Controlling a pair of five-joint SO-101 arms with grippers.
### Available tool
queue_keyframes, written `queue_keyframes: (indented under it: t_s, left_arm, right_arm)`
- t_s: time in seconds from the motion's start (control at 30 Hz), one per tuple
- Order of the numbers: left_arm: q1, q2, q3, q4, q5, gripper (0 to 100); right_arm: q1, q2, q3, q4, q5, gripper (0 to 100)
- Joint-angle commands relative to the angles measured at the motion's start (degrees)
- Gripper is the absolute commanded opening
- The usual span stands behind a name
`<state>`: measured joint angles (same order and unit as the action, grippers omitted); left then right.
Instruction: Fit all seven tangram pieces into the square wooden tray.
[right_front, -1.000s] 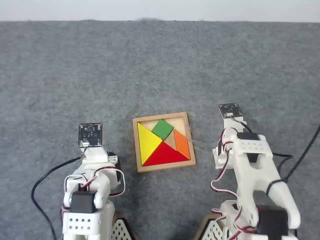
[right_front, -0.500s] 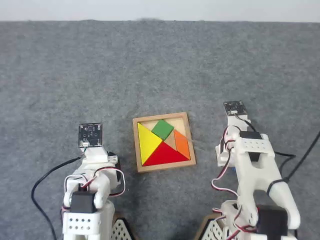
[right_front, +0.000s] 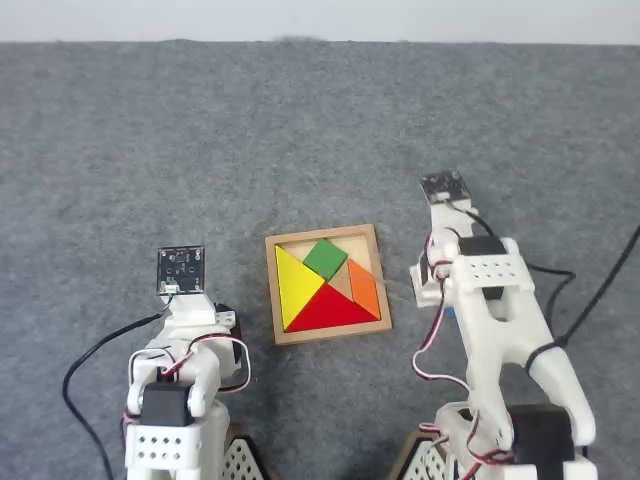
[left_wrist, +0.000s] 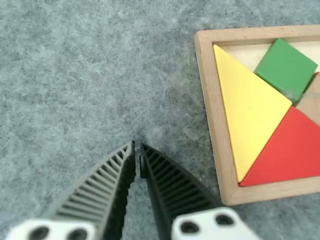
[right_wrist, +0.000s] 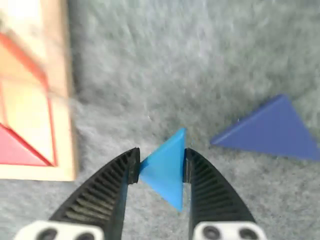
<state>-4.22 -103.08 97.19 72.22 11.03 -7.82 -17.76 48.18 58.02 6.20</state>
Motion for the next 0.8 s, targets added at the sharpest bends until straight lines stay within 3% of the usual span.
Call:
queue_keyframes:
  t_s: [0.0,0.3,0.57,0.77]
  left_arm:
    - [-0.35,-1.14,-0.75,0.09,-0.53,1]
    - [-0.35,-1.14,-0.75,0.09,-0.53,1]
    - [-0.35,-1.14,-0.75,0.09,-0.53,1]
    - [-0.35,-1.14,-0.75,0.09,-0.53,1]
  right_arm:
    - [-3.38,-0.22,-9.32,2.77,-2.99,7.2]
    - [-16.31,9.98,-27.69,5.85,-5.80,7.1]
    - [-19.74,29.67,-47.12,11.56,-7.74,7.0]
    - [-21.58,34.07,-50.64,11.91,-8.70,7.2]
